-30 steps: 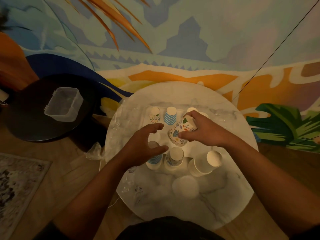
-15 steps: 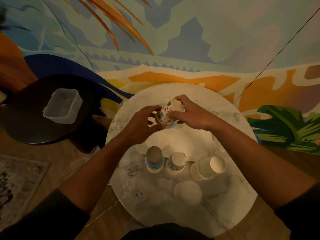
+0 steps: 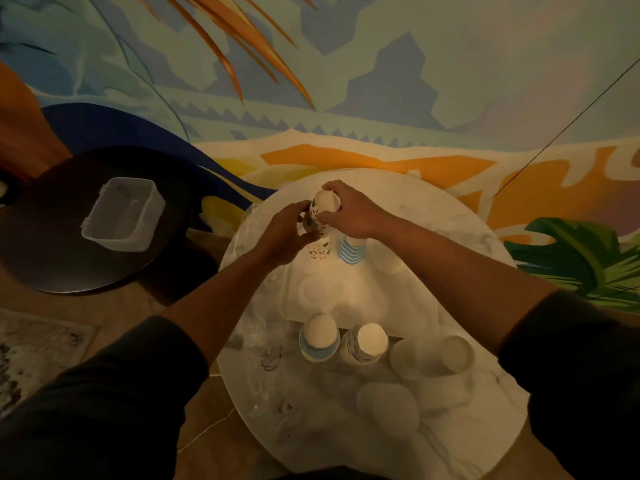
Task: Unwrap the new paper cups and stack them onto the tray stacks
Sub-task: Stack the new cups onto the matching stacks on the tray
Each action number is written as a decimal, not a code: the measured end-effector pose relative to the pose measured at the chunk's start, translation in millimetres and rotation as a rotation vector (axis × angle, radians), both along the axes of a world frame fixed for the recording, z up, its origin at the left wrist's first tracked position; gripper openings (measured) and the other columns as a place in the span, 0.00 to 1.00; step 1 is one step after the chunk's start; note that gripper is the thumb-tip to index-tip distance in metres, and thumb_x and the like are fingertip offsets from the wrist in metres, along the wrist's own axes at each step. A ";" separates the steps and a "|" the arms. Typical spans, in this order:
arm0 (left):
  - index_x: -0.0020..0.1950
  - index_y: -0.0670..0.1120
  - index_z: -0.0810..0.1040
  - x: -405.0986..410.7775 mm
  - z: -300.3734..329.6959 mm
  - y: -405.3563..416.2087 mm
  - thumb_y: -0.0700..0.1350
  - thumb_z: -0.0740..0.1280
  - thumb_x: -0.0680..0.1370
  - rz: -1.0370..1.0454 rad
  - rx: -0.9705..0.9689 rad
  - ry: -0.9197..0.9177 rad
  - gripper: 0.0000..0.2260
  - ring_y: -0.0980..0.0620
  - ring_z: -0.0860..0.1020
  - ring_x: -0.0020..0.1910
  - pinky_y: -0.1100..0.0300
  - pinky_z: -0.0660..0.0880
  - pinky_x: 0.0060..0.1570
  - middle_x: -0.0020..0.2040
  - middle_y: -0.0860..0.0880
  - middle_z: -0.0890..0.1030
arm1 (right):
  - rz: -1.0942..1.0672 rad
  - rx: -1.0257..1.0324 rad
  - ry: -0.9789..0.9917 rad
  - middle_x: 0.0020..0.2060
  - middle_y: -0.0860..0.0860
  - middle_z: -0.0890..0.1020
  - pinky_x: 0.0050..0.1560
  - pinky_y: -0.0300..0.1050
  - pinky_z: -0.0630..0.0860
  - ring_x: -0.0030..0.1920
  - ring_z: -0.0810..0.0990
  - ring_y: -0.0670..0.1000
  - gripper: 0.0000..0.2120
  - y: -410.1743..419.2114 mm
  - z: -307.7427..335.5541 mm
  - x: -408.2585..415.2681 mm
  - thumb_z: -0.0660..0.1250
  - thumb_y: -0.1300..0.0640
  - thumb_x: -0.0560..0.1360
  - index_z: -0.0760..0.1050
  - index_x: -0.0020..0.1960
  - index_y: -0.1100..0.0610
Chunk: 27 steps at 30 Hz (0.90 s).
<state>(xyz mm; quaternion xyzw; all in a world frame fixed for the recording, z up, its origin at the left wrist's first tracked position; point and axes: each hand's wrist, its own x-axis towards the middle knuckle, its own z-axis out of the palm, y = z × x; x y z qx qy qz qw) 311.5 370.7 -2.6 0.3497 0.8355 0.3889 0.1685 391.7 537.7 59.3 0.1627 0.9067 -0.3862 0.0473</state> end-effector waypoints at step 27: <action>0.64 0.48 0.77 -6.6 -64.2 16.3 0.46 0.62 0.85 0.207 0.067 -0.527 0.10 0.45 0.81 0.57 0.44 0.79 0.59 0.58 0.46 0.81 | 0.000 0.151 -0.099 0.60 0.55 0.77 0.58 0.51 0.74 0.58 0.77 0.55 0.28 3.1 -96.4 -15.9 0.78 0.54 0.71 0.70 0.66 0.56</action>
